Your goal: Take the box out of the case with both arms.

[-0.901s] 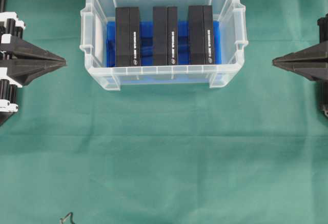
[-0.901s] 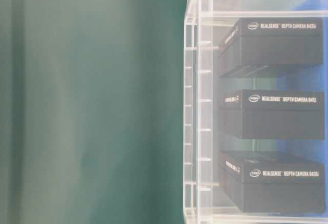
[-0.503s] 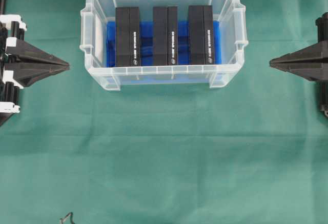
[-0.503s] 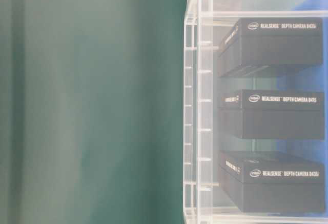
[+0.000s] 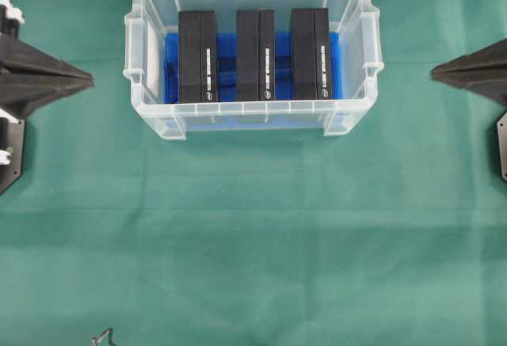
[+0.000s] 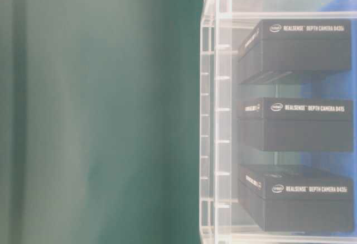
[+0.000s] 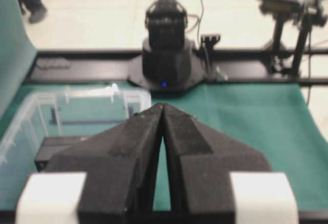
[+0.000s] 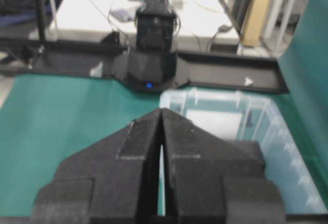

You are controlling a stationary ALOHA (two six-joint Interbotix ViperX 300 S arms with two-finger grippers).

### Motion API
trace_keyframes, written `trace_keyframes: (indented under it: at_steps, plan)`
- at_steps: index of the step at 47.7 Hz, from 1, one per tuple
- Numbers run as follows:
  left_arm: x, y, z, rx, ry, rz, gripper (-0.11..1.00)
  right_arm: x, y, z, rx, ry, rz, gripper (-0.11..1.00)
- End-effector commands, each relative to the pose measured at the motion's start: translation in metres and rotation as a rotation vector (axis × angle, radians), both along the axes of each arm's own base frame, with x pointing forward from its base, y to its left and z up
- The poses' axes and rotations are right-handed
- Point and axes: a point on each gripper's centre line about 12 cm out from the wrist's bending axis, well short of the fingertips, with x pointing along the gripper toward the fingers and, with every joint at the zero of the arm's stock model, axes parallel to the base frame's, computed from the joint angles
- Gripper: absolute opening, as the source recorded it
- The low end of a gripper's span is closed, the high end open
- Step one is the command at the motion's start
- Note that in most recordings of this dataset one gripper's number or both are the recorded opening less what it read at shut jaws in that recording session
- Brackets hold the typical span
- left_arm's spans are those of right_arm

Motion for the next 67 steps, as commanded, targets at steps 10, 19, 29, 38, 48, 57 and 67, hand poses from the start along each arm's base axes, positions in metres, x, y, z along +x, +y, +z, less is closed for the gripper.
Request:
trace_keyframes:
  at_steps: [10, 19, 29, 38, 48, 57, 67]
  plan:
    - [-0.008, 0.001, 0.083, -0.004, -0.019, 0.008, 0.0, -0.002, 0.0, 0.074, 0.027, -0.028, -0.001, 0.0]
    - [-0.01, 0.001, 0.098, -0.007, 0.004, 0.011, 0.0, -0.001, 0.0, 0.089, 0.027, -0.017, -0.001, 0.0]
    - [-0.007, 0.001, 0.095, -0.008, 0.027, 0.01, 0.0, 0.0, 0.0, 0.084, 0.031, 0.018, -0.001, 0.0]
    - [0.001, 0.001, 0.083, -0.015, 0.142, 0.012, 0.0, 0.002, 0.0, 0.074, 0.061, 0.119, -0.003, 0.0]
    - [0.0, -0.001, 0.074, -0.015, 0.417, 0.007, 0.0, -0.001, 0.0, 0.051, 0.184, 0.408, -0.037, 0.0]
    - [-0.008, -0.001, 0.062, -0.07, 0.686, 0.032, 0.0, -0.008, 0.0, 0.024, 0.214, 0.768, -0.086, 0.0]
    - [-0.021, -0.002, 0.038, -0.185, 0.996, 0.098, 0.0, -0.017, 0.0, -0.003, 0.204, 1.153, -0.13, 0.0]
